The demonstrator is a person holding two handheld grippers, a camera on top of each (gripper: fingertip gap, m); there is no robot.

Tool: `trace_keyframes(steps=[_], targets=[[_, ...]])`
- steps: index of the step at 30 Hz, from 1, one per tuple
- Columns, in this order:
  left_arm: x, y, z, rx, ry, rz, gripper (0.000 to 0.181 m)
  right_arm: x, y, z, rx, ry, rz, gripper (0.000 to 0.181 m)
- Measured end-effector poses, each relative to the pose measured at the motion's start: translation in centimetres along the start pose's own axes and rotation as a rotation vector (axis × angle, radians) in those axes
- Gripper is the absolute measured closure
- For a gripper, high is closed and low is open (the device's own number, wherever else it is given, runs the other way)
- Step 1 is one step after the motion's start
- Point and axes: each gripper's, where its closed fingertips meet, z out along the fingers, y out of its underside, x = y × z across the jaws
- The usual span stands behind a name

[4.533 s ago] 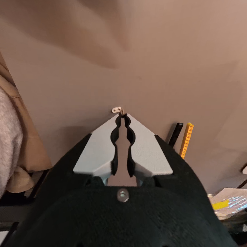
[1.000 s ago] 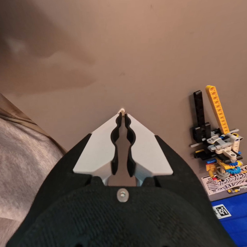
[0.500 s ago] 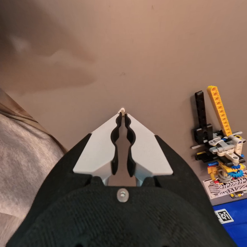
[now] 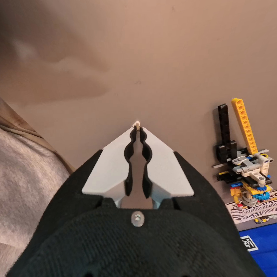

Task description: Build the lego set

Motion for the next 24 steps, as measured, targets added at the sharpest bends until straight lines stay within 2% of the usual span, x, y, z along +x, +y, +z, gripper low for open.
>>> trace_keyframes(steps=[1,24], targets=[[0.01,0.0,0.0,0.0,0.0,0.0,0.168,0.01,-0.01,0.01,-0.001,-0.001,0.0,0.177],[-0.18,-0.13,-0.03,0.005,-0.002,-0.009,0.168,0.05,-0.03,0.11,-0.038,-0.012,-0.032,0.177]])
